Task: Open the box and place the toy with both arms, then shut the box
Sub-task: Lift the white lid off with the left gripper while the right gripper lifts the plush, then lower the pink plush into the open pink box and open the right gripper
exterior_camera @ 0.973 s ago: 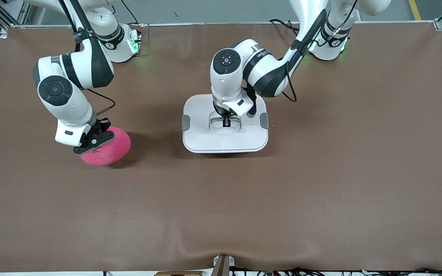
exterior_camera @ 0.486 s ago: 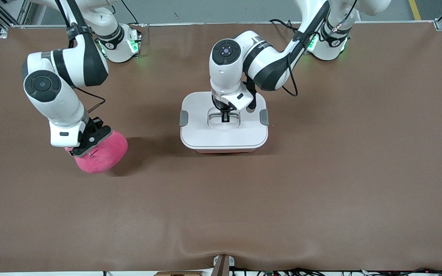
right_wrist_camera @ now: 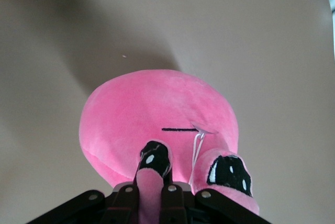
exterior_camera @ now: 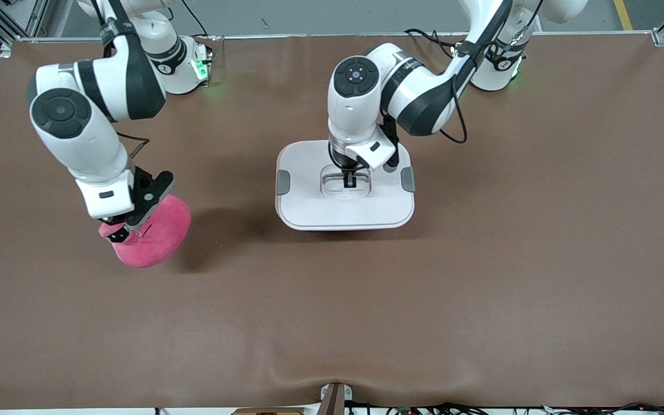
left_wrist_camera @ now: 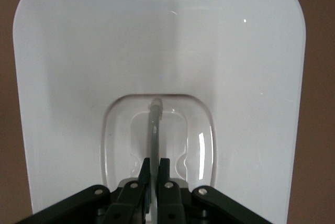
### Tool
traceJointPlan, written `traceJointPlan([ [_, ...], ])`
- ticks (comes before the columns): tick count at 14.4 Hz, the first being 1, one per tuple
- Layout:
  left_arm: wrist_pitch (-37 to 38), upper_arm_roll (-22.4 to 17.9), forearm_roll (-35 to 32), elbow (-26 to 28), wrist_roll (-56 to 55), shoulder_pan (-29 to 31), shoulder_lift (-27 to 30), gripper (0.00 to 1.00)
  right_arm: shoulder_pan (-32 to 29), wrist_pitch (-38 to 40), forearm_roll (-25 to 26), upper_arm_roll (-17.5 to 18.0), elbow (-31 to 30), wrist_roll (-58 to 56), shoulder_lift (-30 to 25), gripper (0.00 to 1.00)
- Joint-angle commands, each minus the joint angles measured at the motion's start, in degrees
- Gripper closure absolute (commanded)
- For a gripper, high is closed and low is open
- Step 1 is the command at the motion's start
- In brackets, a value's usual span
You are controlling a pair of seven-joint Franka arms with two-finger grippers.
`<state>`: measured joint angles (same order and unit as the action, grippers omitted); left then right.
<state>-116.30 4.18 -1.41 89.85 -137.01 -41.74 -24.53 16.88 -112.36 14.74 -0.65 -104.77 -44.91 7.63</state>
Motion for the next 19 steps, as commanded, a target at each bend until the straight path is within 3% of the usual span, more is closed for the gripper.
traceJointPlan([
  [1, 3.26, 0.3, -1.14, 1.82, 2.26, 2.53, 3.25, 1.0, 5.33, 1.79, 4.32, -0.23, 0.8, -2.28, -0.42, 1.0],
  [6, 4.94, 0.3, -1.14, 7.35, 9.89, 8.24, 9.92, 1.0, 16.58, 8.46, 11.61, -0.23, 2.64, -2.11, -0.43, 1.0],
  [10, 5.82, 0.48, -0.96, 13.32, 20.18, 15.26, 16.78, 1.0, 26.78, 10.93, 22.24, -0.23, 3.34, -1.67, -0.16, 1.0],
  [14, 5.91, 0.48, -0.61, 14.39, 23.19, 19.84, 19.25, 1.0, 33.29, 14.88, 24.45, -0.32, 6.06, -0.97, 1.5, 1.0],
  [19, 6.79, 0.48, -0.52, 15.09, 29.76, 24.5, 20.92, 1.0, 37.16, 17.96, 24.55, -0.23, 11.52, -1.24, 5.55, 1.0],
])
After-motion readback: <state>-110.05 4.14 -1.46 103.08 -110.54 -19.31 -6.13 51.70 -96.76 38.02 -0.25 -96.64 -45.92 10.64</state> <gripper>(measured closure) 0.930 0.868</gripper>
